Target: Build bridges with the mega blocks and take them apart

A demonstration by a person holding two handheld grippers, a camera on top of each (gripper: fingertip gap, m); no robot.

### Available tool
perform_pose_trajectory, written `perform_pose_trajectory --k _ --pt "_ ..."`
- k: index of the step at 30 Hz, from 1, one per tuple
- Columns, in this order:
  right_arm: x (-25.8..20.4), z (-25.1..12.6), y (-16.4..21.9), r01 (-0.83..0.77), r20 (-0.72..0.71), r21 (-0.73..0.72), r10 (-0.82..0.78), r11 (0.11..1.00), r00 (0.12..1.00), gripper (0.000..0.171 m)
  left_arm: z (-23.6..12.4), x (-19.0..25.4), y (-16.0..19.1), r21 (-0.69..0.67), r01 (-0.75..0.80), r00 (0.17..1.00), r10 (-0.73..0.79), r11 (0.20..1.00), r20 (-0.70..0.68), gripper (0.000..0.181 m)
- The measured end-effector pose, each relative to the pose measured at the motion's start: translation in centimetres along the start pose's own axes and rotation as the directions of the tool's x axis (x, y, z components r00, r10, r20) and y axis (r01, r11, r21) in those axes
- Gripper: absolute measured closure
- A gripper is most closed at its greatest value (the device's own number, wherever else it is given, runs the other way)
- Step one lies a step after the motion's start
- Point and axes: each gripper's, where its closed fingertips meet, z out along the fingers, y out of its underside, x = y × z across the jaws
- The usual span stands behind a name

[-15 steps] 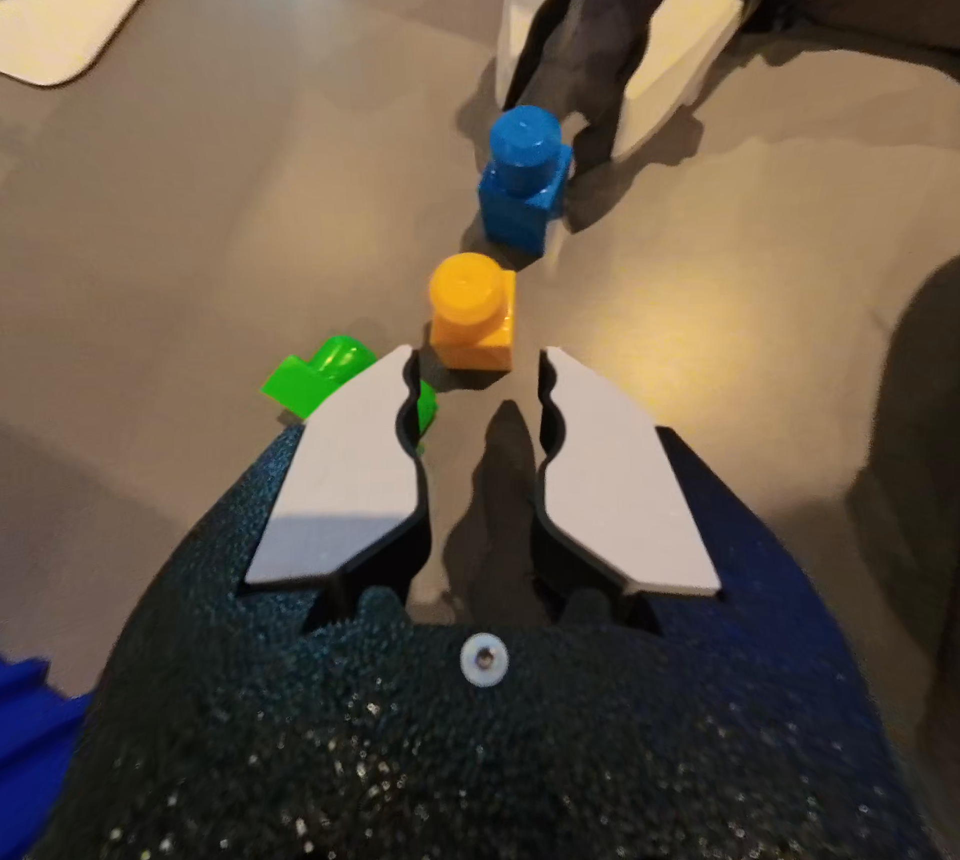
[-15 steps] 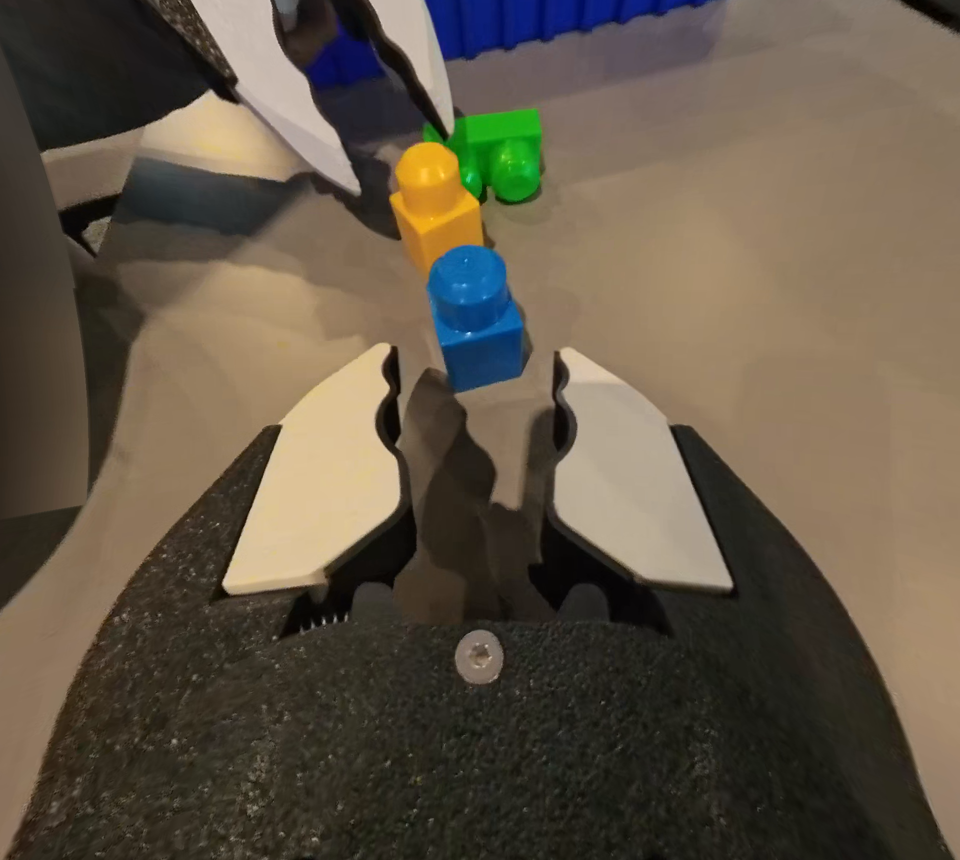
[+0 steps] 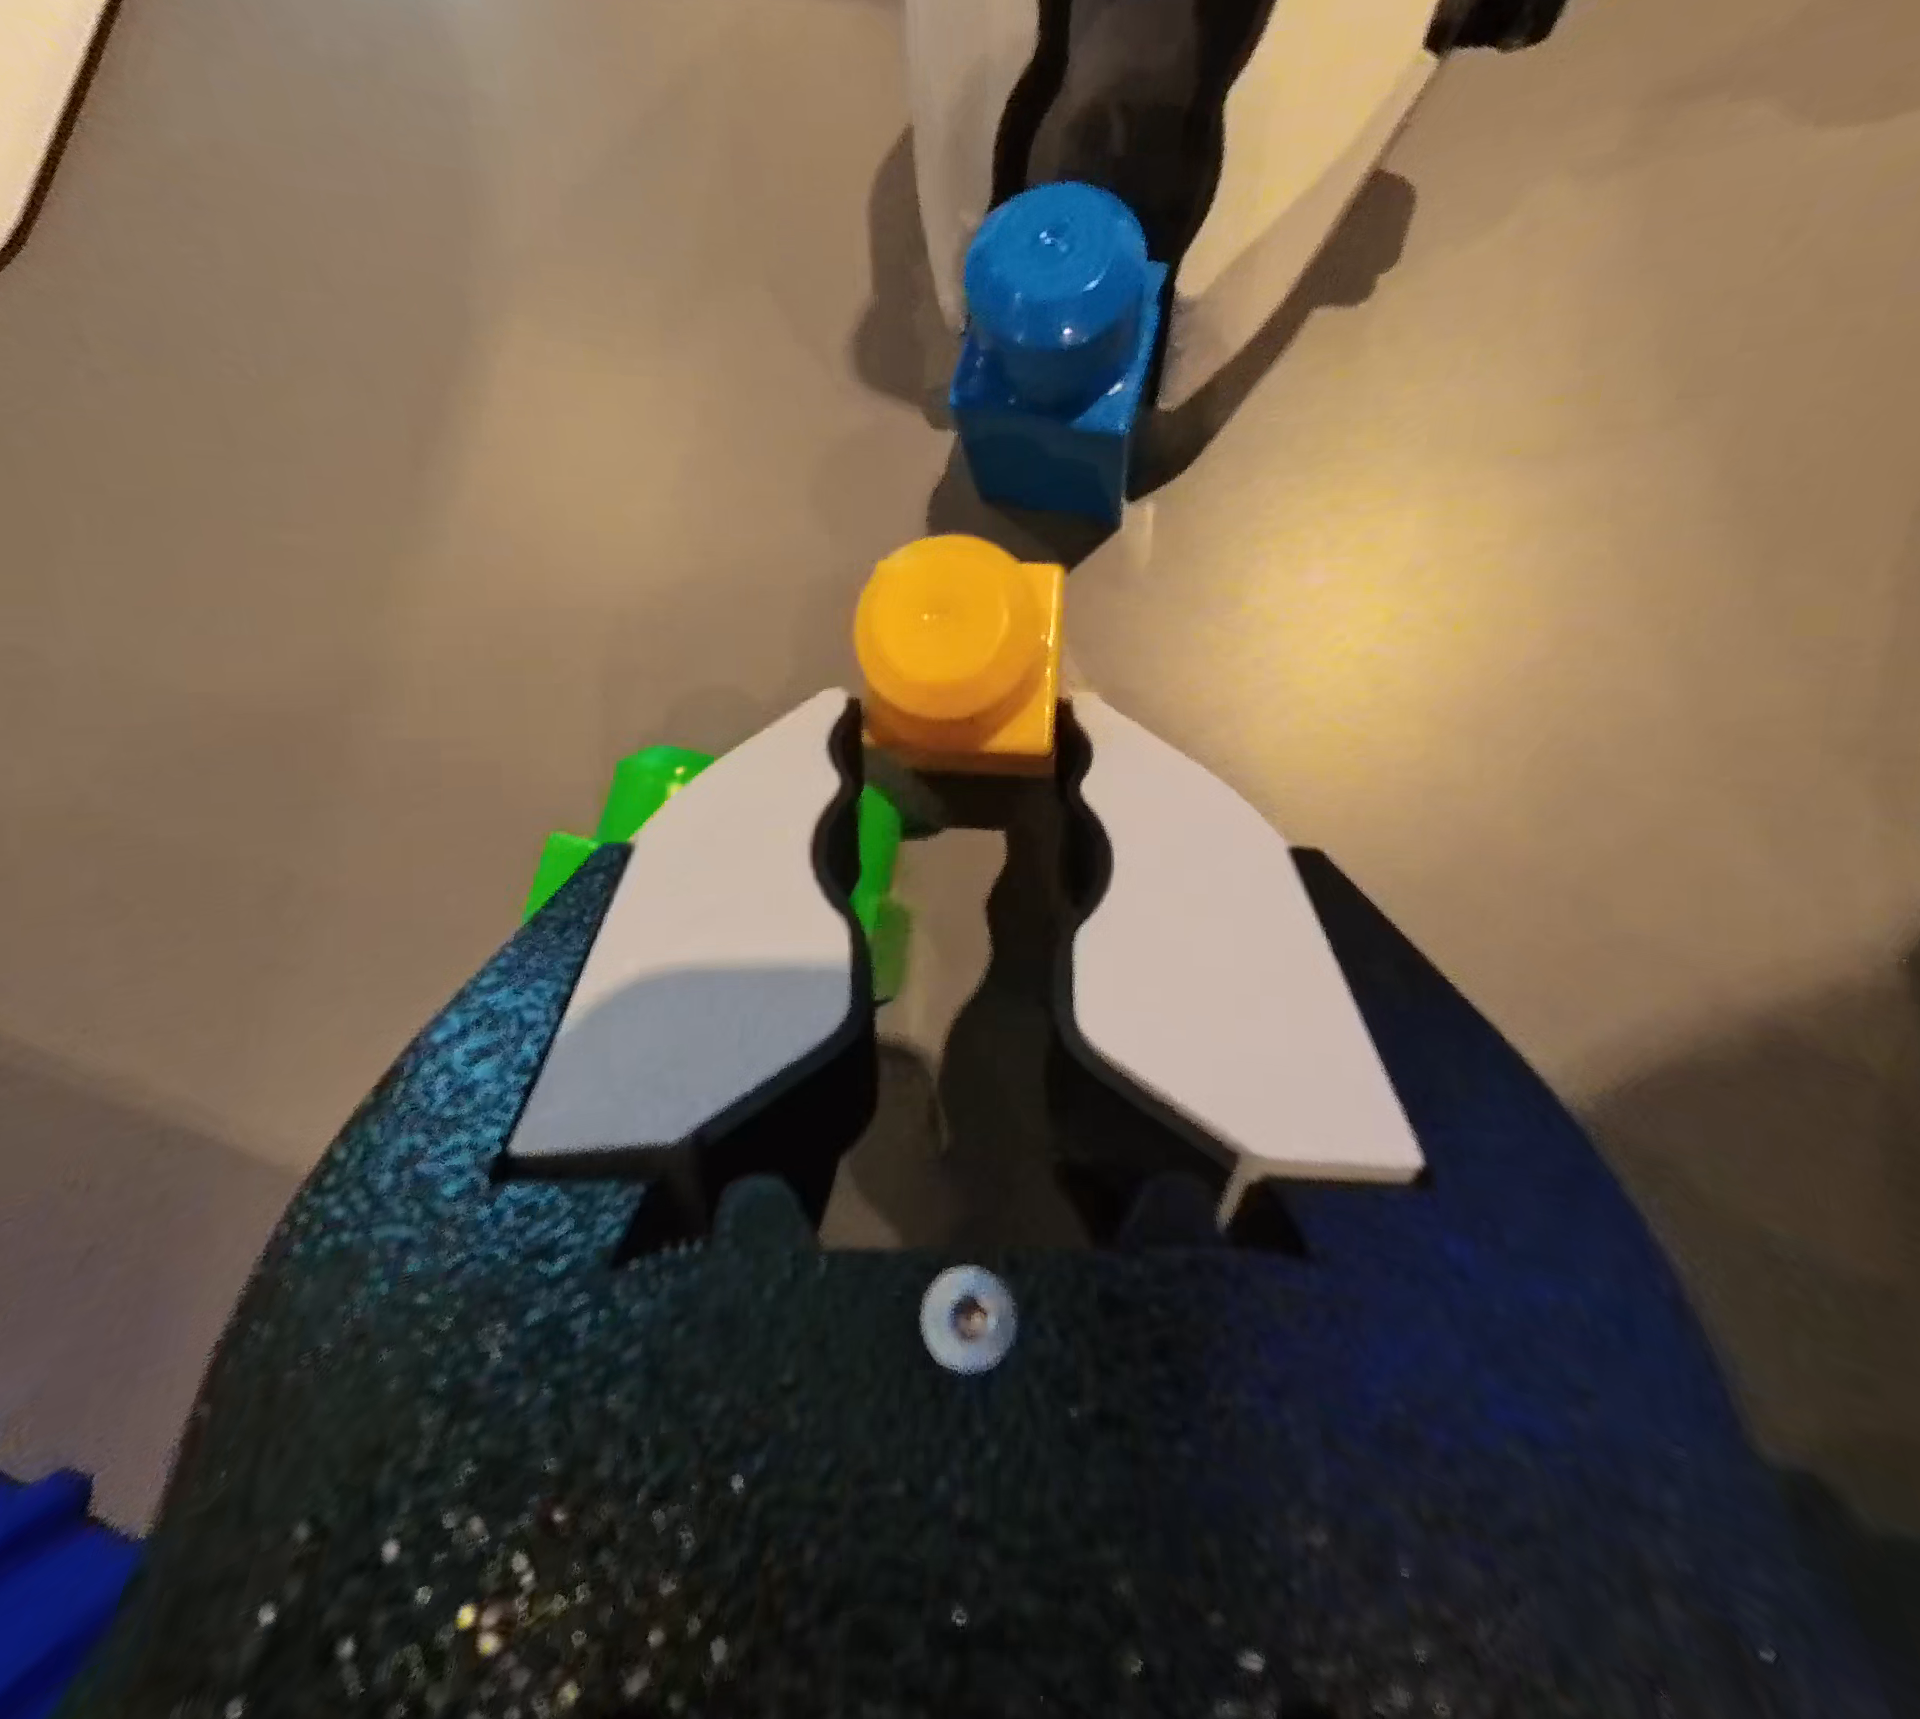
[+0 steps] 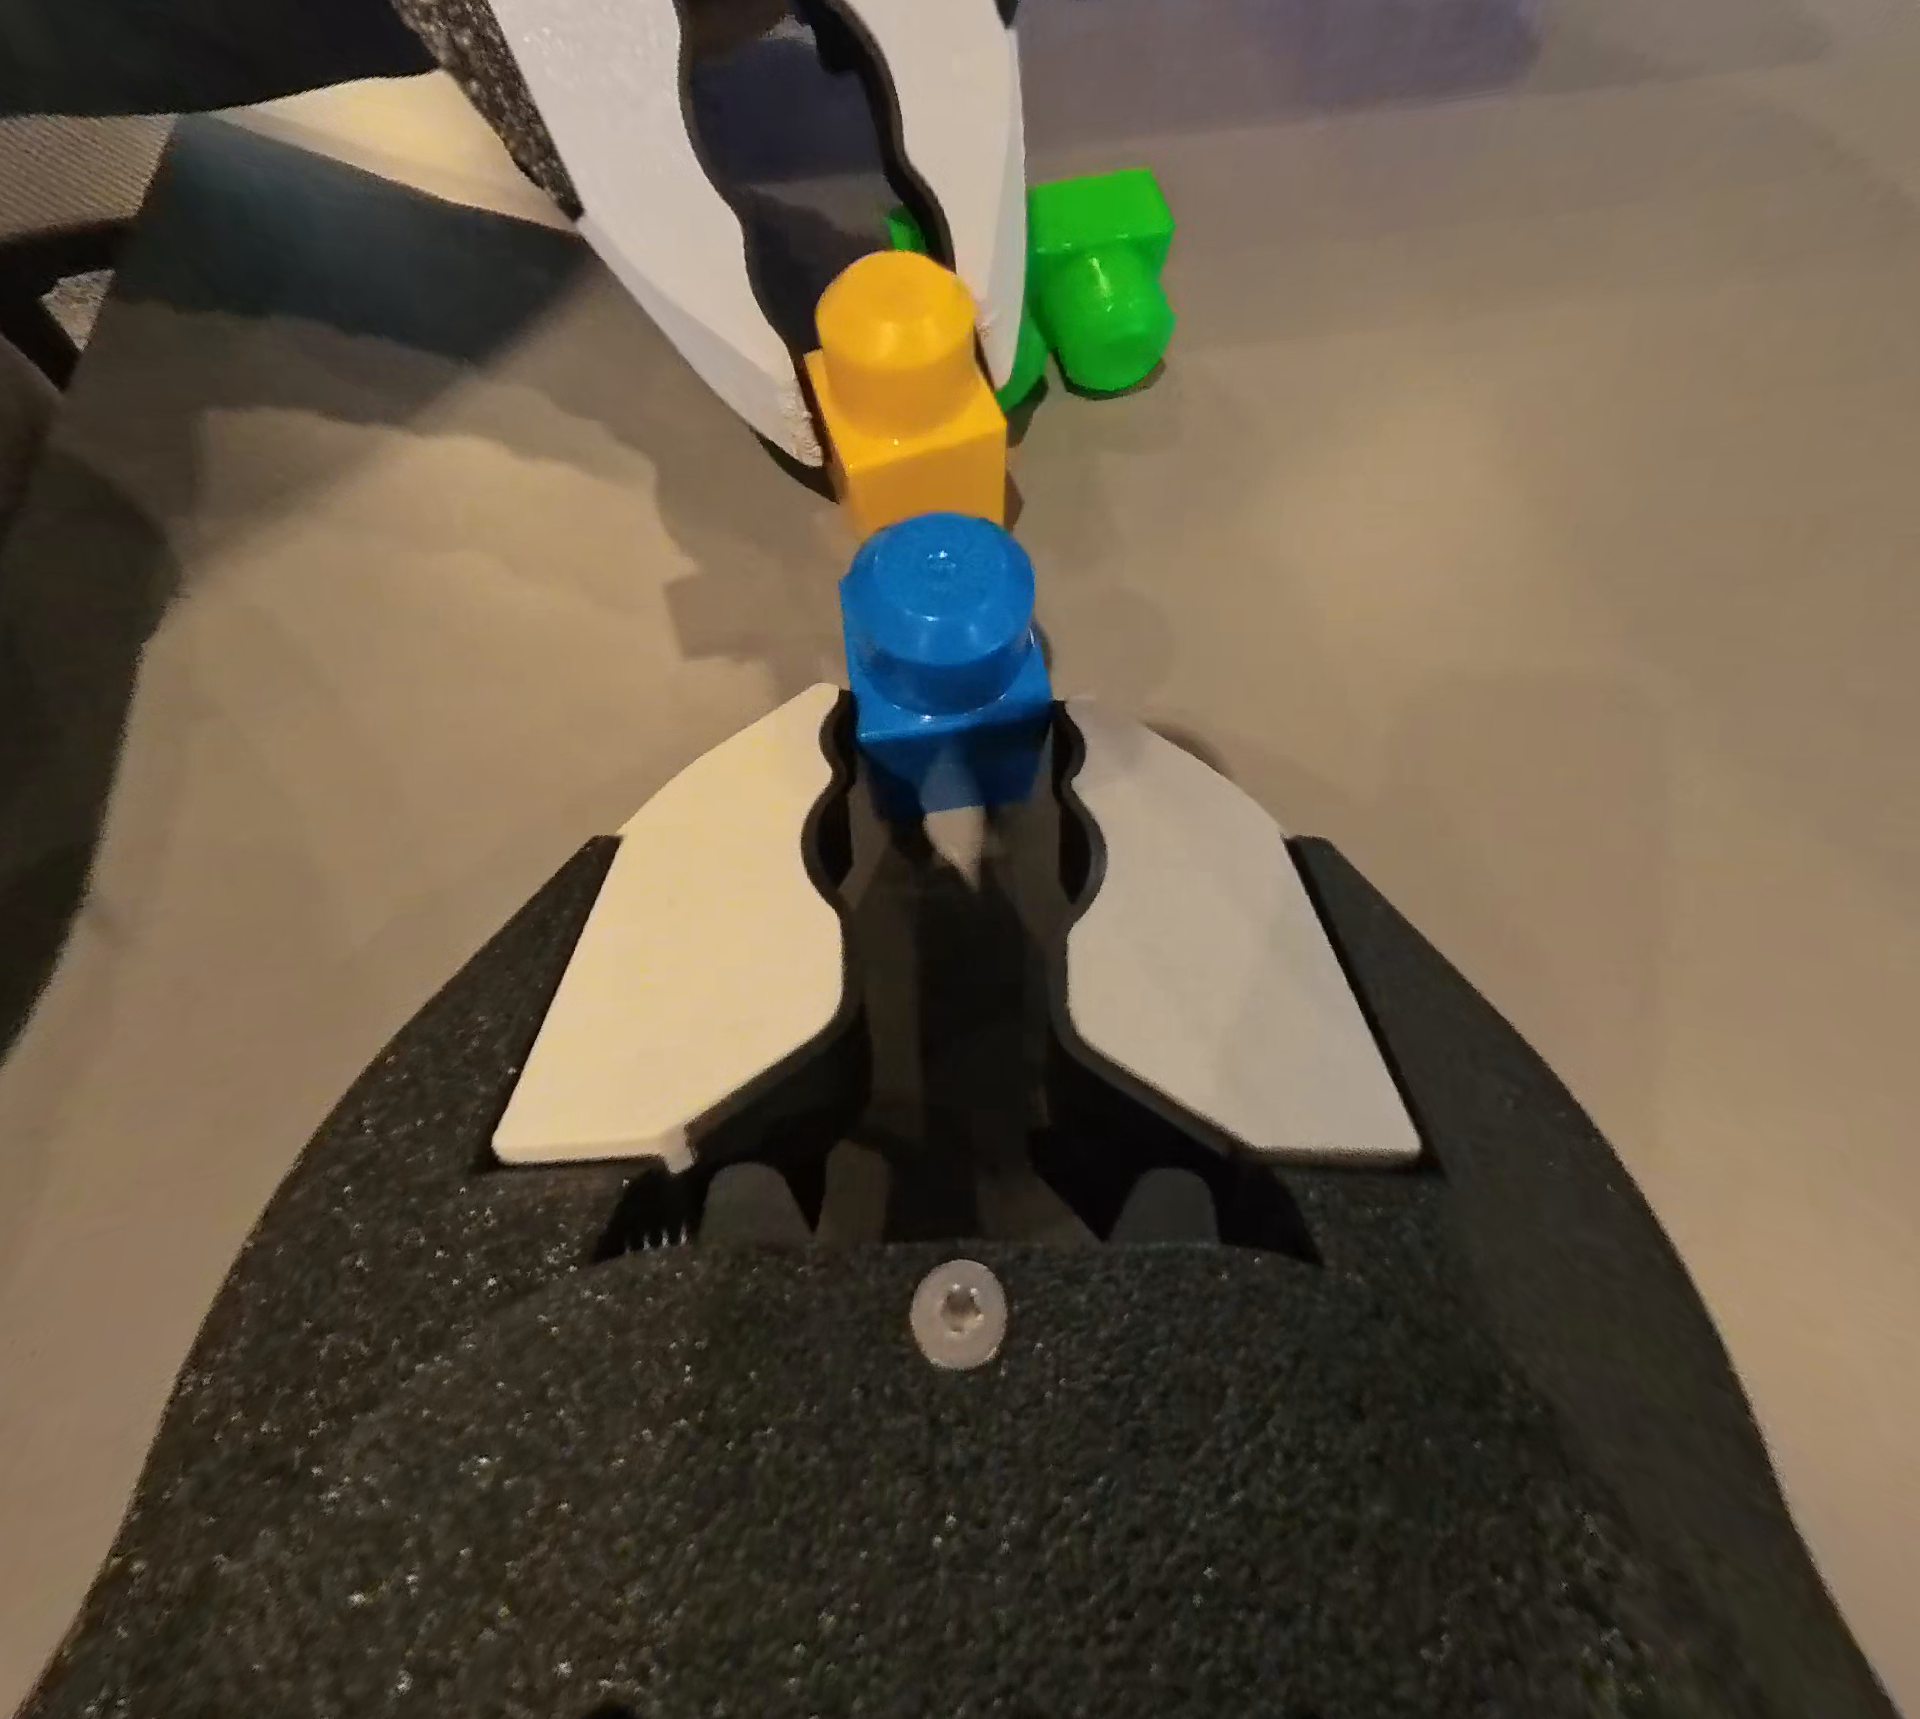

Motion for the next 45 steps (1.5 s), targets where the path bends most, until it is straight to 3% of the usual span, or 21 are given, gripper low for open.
perform_pose_trajectory --k 1,13,45 --pt "-0.1 0.0 0.0 0.001 0.003 0.0 -0.001 1.0 1.0 0.135 0.0 0.1 0.0 0.001 -0.007 1.0 0.007 1.0 -0.009 0.146" --pt "-1.0 0.0 0.0 0.022 0.024 0.0 -0.022 1.0 0.999 0.135 -0.3 1.9 -0.3 0.022 -0.153 0.985 0.154 0.988 -0.072 0.146" --pt "-1.5 1.1 -0.7 0.021 0.012 -0.002 -0.021 1.0 1.0 0.135 0.1 1.8 -0.6 -0.049 -0.138 0.99 0.136 0.989 -0.04 0.146"
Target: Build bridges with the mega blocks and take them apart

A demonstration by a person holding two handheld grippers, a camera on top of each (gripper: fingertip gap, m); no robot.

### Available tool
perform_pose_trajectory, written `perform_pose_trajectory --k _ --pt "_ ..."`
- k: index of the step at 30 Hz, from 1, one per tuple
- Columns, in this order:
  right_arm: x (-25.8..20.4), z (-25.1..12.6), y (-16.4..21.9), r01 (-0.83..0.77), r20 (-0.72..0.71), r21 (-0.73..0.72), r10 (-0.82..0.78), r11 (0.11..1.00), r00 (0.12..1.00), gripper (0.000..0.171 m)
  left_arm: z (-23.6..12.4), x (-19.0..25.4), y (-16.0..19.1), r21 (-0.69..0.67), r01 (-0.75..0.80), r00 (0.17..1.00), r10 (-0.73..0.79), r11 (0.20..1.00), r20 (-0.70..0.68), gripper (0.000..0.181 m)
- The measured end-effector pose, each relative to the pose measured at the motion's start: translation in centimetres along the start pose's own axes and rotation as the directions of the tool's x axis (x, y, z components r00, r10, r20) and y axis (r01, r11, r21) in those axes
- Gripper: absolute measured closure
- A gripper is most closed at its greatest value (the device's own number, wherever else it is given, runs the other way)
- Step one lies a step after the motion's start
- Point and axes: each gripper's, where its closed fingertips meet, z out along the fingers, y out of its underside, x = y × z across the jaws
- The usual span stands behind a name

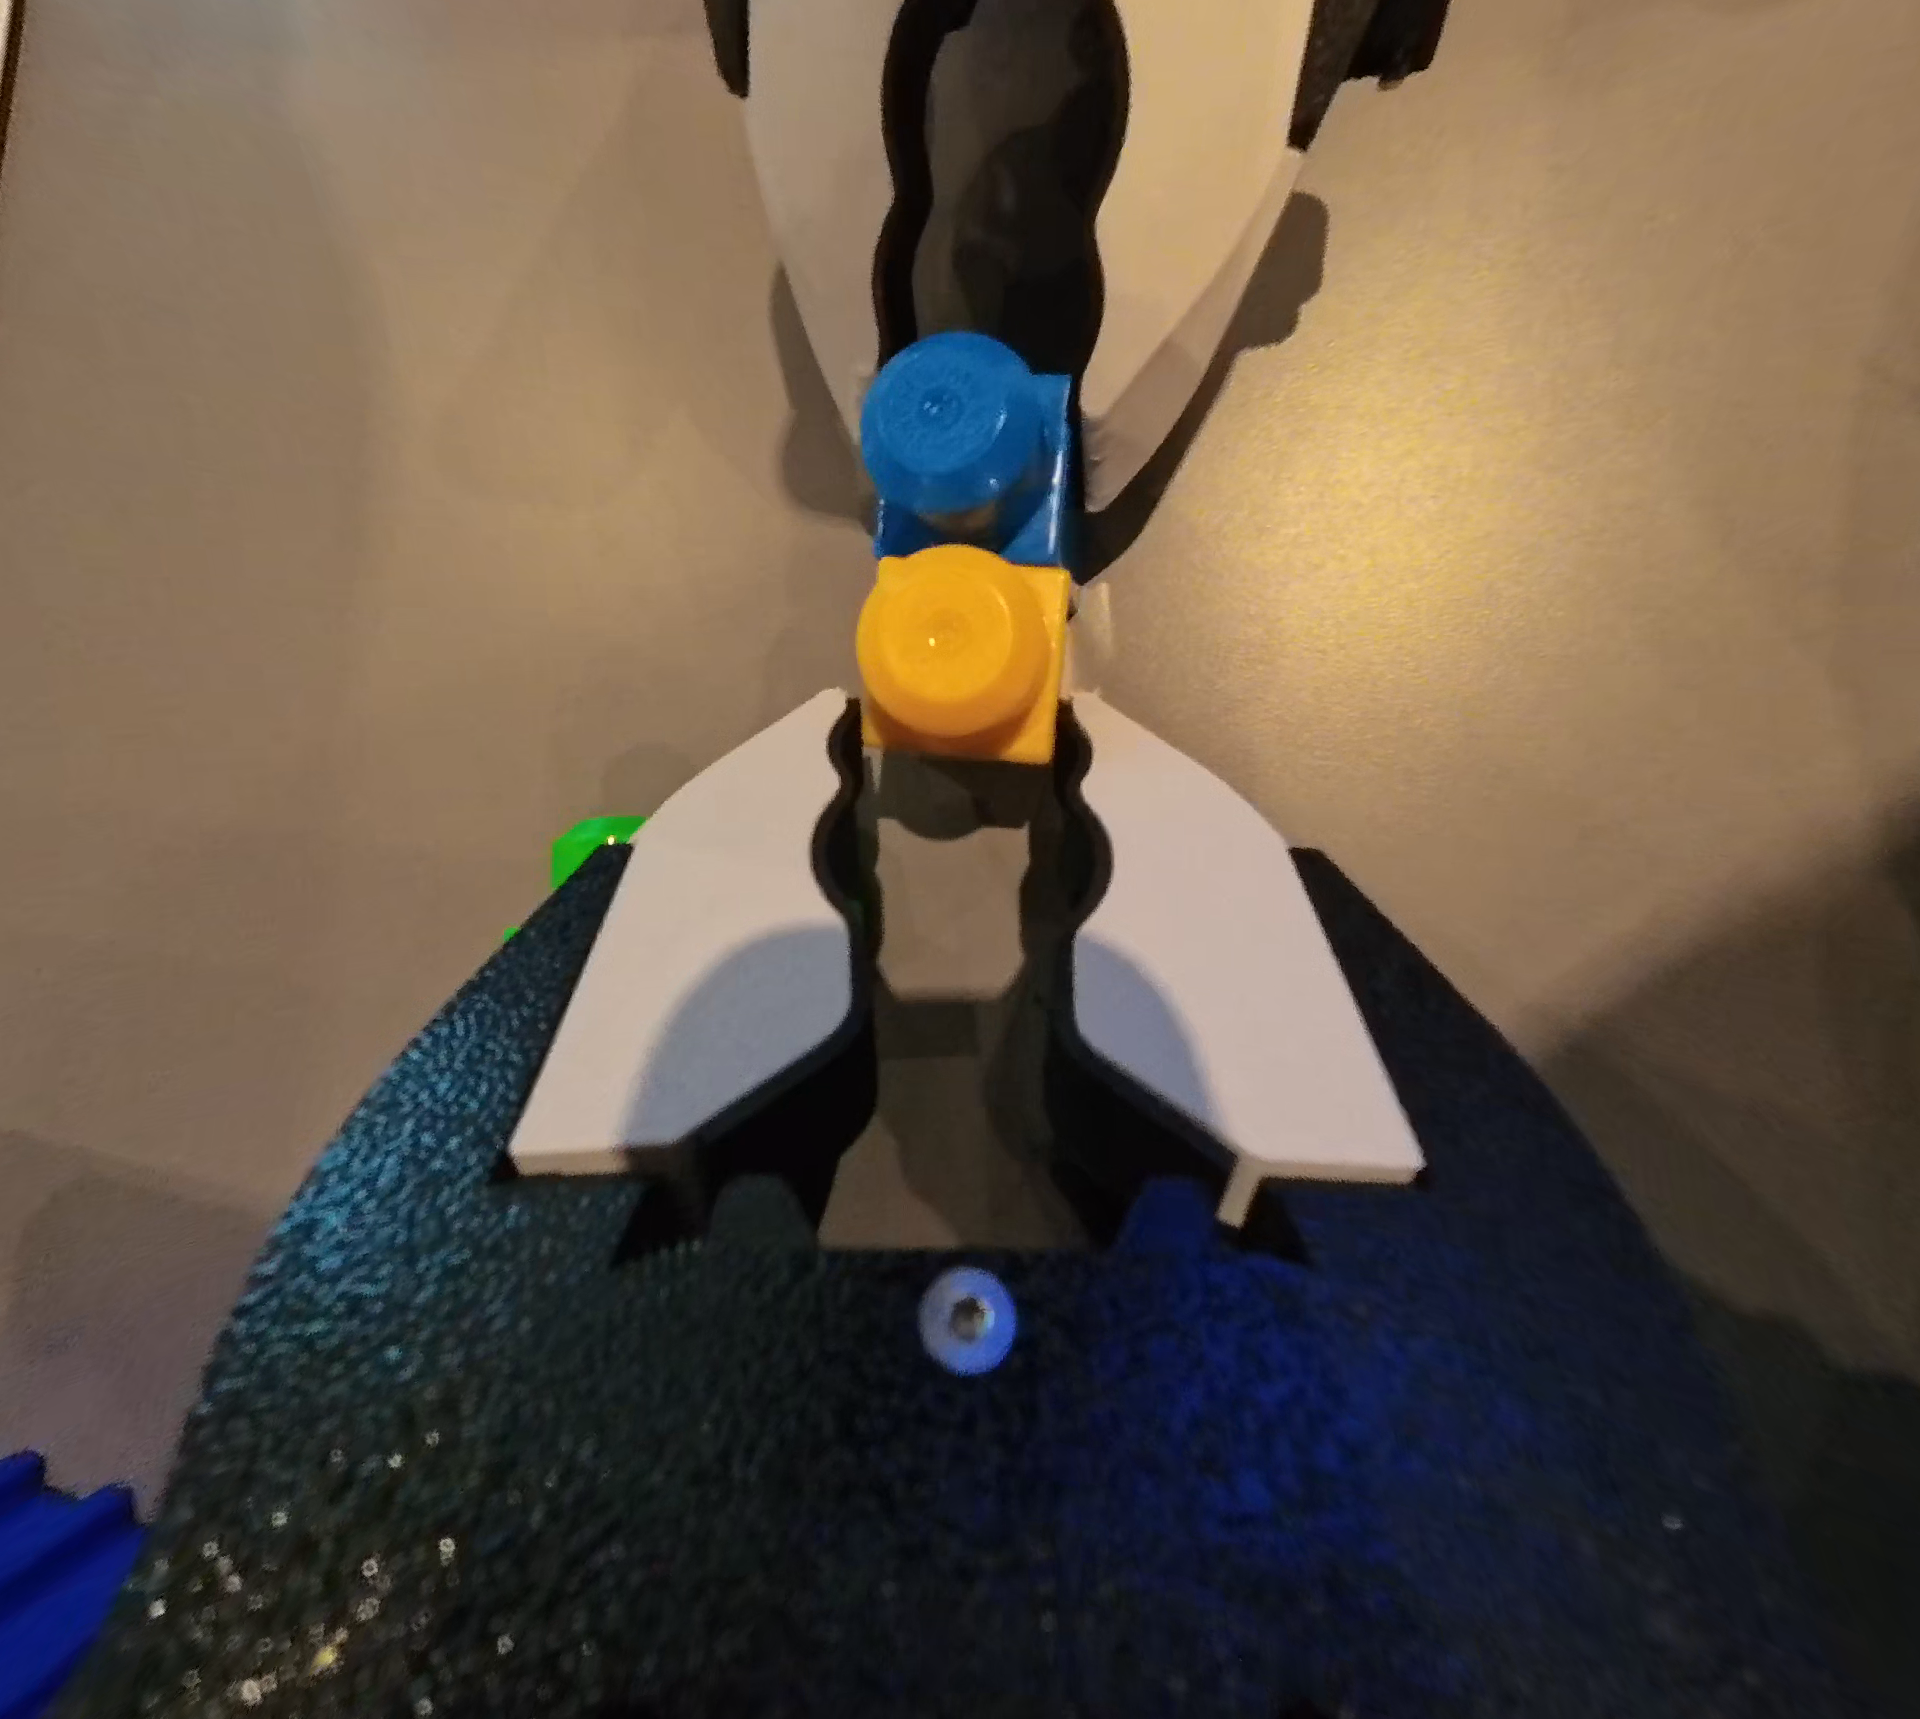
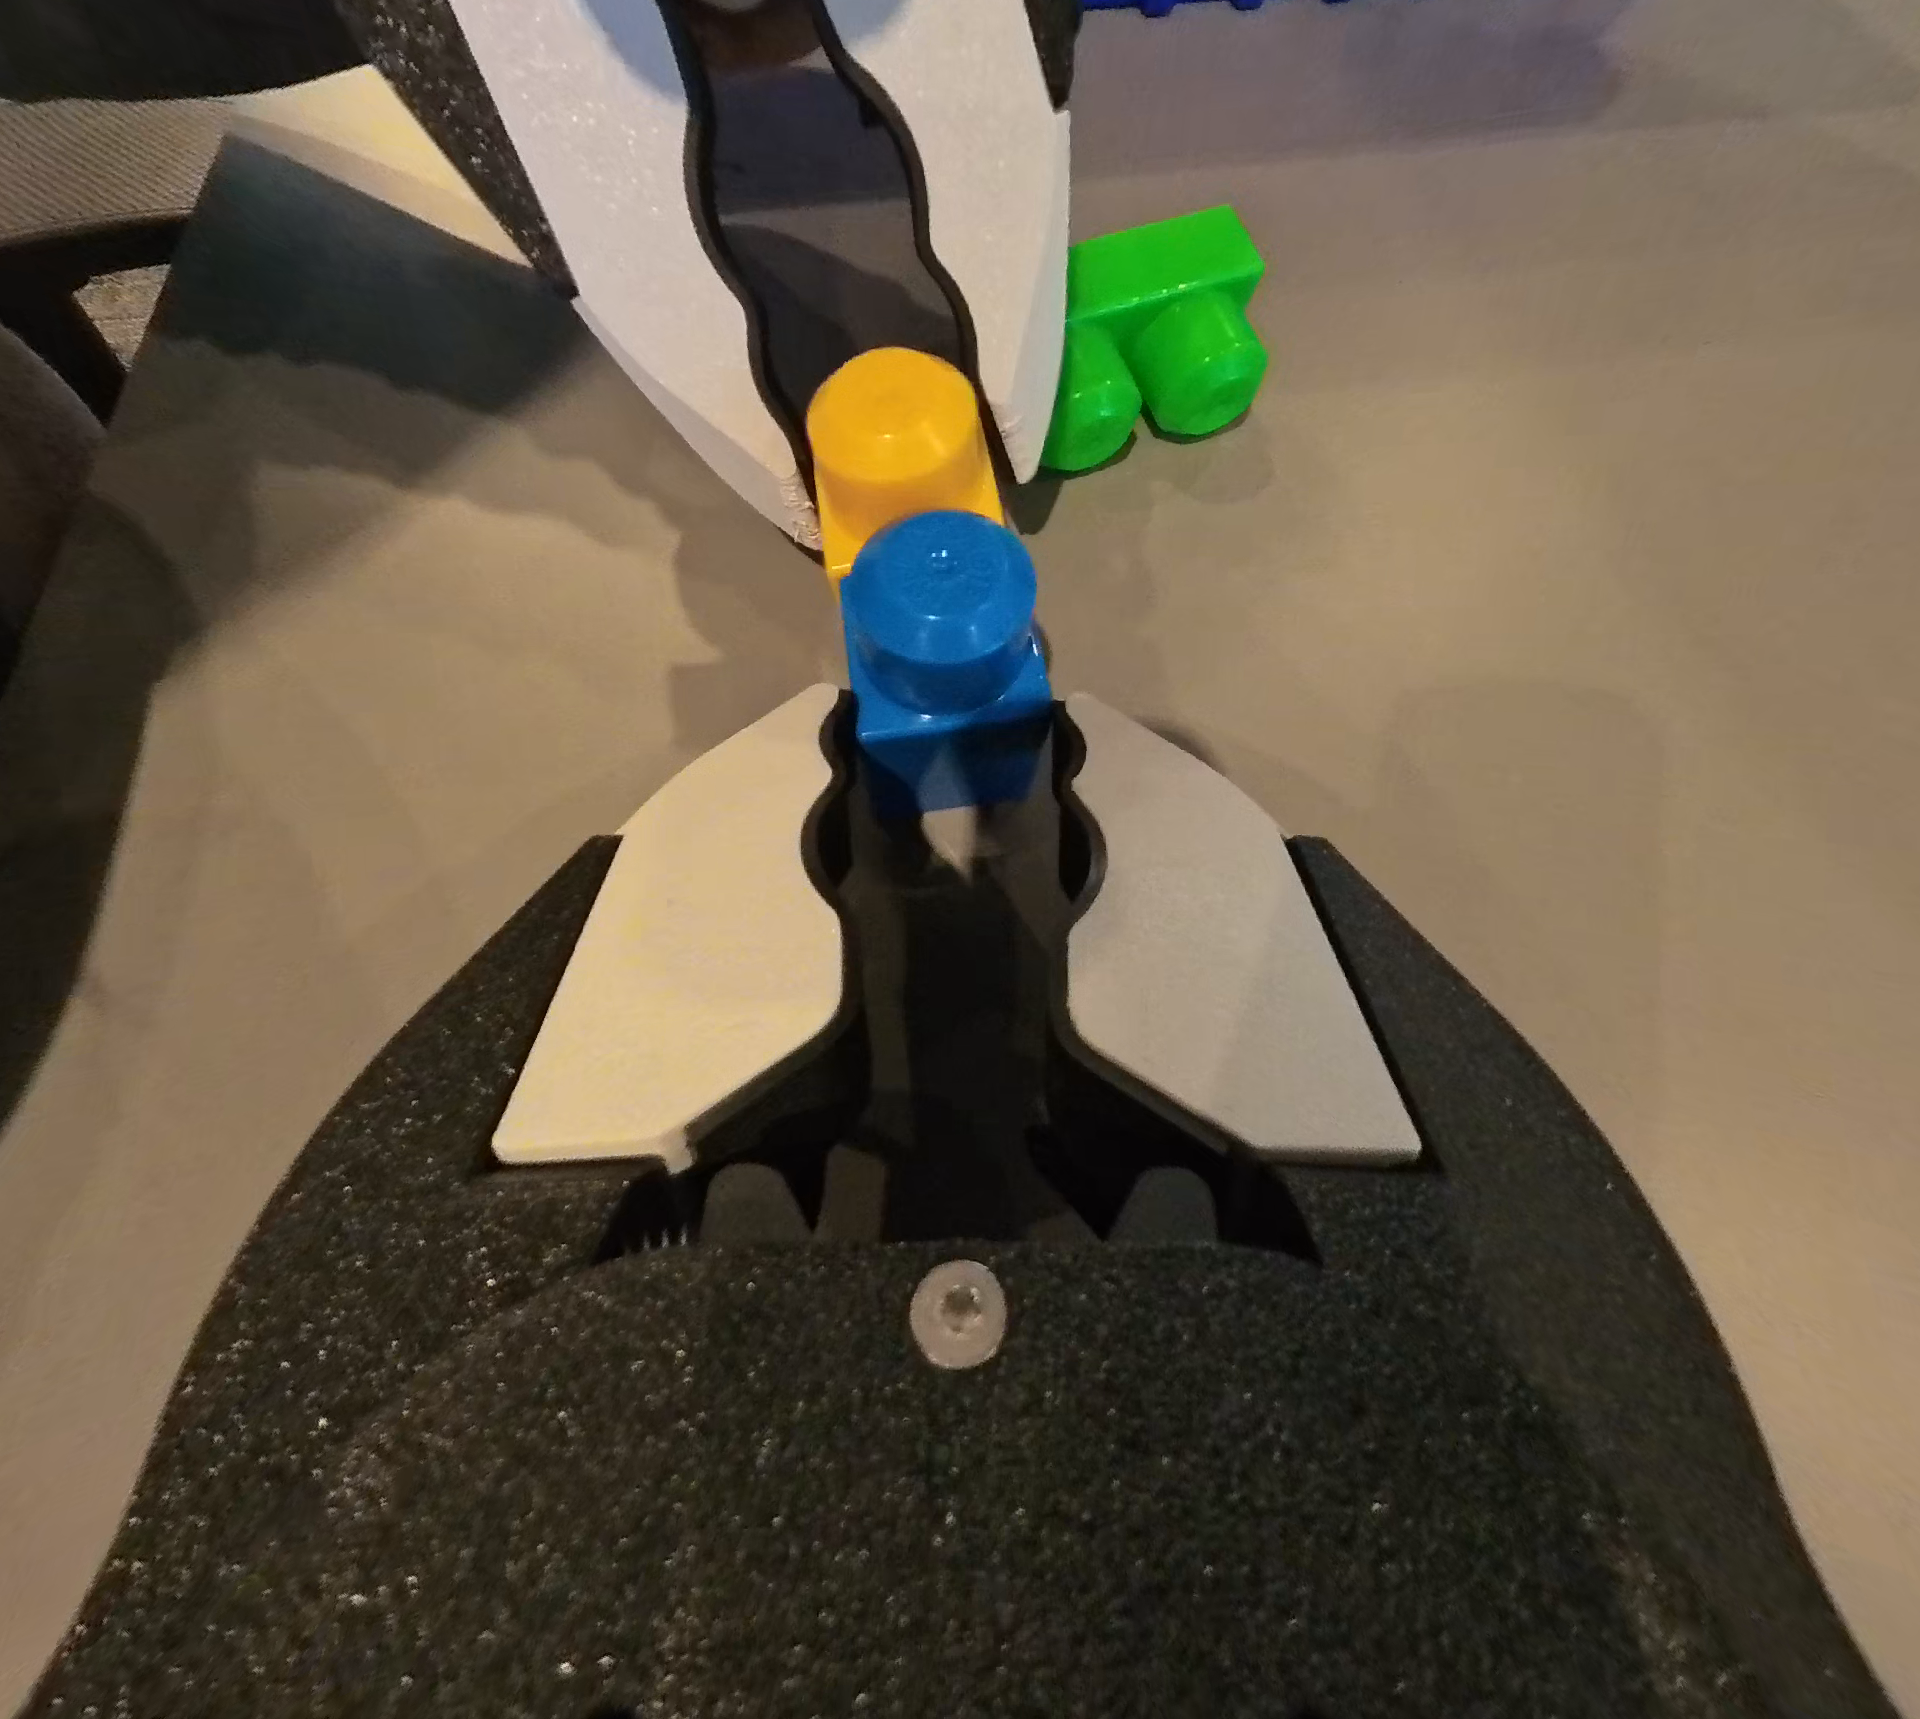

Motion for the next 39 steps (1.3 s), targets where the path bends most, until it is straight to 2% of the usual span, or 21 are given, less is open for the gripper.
perform_pose_trajectory --k 2,5,8,13,15,18,19,21,24,26,28,29,32,35,37,39 --pt "-0.2 0.0 0.0 0.005 0.012 0.0 -0.005 1.0 1.0 0.134 0.0 -0.2 0.0 0.003 0.027 1.0 -0.027 1.0 0.007 0.146" --pt "-0.3 -0.3 -0.3 0.005 0.021 0.027 -0.006 1.0 1.0 0.123 -0.4 -0.8 0.4 0.009 0.062 0.997 -0.062 0.998 0.043 0.131" --pt "0.0 -1.2 -1.1 -0.026 0.028 0.099 0.023 0.995 0.999 0.116 -1.9 -1.6 0.5 0.074 0.122 0.989 -0.128 0.99 0.075 0.128" --pt "1.2 -3.4 -3.3 -0.074 0.004 0.268 0.076 0.961 0.997 0.114 -4.0 -4.2 1.1 0.165 0.224 0.954 -0.25 0.961 0.165 0.126" --pt "1.5 -4.1 -4.0 -0.084 -0.002 0.319 0.09 0.944 0.996 0.114 -4.0 -5.0 1.6 0.134 0.25 0.945 -0.272 0.959 0.182 0.109" --pt "1.8 -4.8 -4.3 -0.108 0.006 0.362 0.113 0.926 0.994 0.115 -2.7 -4.9 2.9 0.01 0.309 0.944 -0.308 0.951 0.116 0.057" --pt "1.8 -4.9 -4.4 -0.115 0.01 0.37 0.12 0.922 0.993 0.115 -2.2 -4.7 3.6 -0.04 0.317 0.945 -0.312 0.948 0.094 0.045" --pt "1.9 -5.1 -4.4 -0.128 0.017 0.376 0.131 0.918 0.991 0.116 -1.3 -4.8 4.7 -0.107 0.306 0.951 -0.298 0.946 0.085 0.035" --pt "1.9 -5.0 -4.3 -0.13 0.018 0.374 0.133 0.918 0.991 0.117 -0.5 -4.7 5.0 -0.118 0.301 0.954 -0.298 0.946 0.043 0.037" --pt "1.8 -4.9 -4.2 -0.129 0.02 0.366 0.131 0.921 0.991 0.117 -0.1 -4.7 4.6 -0.086 0.292 0.956 -0.292 0.953 0.016 0.052" --pt "1.9 -4.6 -4.1 -0.134 0.015 0.353 0.138 0.926 0.99 0.118 0.0 -5.5 4.7 -0.058 0.268 0.962 -0.264 0.962 0.067 0.079" --pt "2.0 -4.5 -3.9 -0.144 0.011 0.341 0.149 0.929 0.989 0.119 0.0 -6.1 4.7 -0.042 0.249 0.964 -0.243 0.968 0.11 0.105" --pt "2.8 -3.9 -4.0 -0.198 -0.009 0.32 0.212 0.926 0.977 0.118 -0.8 -7.2 4.2 0.009 0.204 0.958 -0.202 0.979 0.205 0.105" --pt "4.0 -3.9 -6.4 -0.288 -0.016 0.358 0.314 0.888 0.949 0.115 -4.0 -8.6 0.7 0.194 0.08 0.917 -0.149 0.978 0.37 0.105" --pt "4.1 -3.8 -8.5 -0.347 0.039 0.372 0.359 0.861 0.933 0.11 -6.4 -8.4 -2.4 0.306 -0.029 0.892 -0.114 0.952 0.438 0.105" --pt "3.5 -3.6 -11.0 -0.417 0.166 0.38 0.383 0.825 0.909 0.105 -7.7 -8.0 -4.3 0.302 -0.135 0.857 -0.042 0.944 0.513 0.105"
